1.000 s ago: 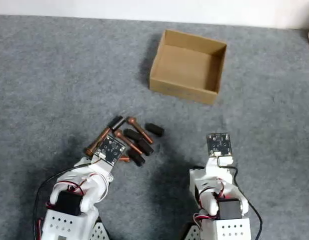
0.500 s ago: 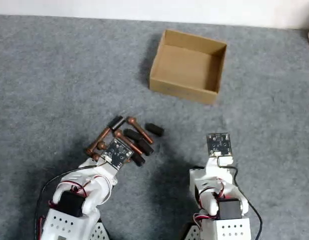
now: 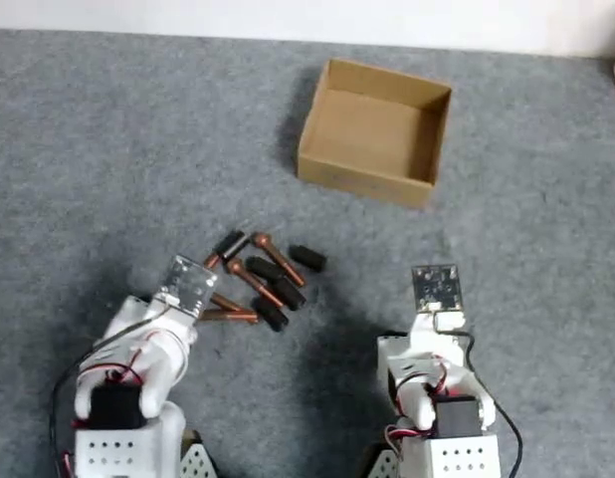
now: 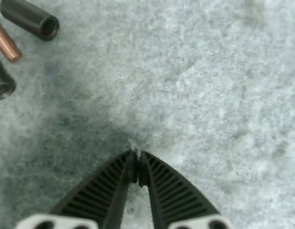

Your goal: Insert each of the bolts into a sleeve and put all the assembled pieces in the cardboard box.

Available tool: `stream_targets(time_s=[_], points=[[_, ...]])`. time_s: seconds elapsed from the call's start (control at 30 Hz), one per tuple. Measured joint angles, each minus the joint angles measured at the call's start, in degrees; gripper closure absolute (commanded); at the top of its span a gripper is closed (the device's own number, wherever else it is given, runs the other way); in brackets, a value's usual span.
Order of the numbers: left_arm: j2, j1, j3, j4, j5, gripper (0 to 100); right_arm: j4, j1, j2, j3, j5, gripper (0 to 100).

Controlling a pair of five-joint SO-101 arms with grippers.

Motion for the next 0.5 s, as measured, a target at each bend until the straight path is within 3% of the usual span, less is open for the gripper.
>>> stream_targets(time_s=[0.2, 0.43, 0.5], points=[[-0.09, -3.69, -4.75, -0.35, 2.99, 99, -7.65, 6.95, 0.0, 0.0, 0.0, 99.4], [-0.09, -4.04, -8.35, -0.35, 4.92, 99, -9.14, 18.11, 0.0, 0.0, 0.0, 99.4], [0.09, -4.04, -9.32, -0.35, 6.77, 99, -9.14, 18.81, 0.0, 0.0, 3.6, 99.4]])
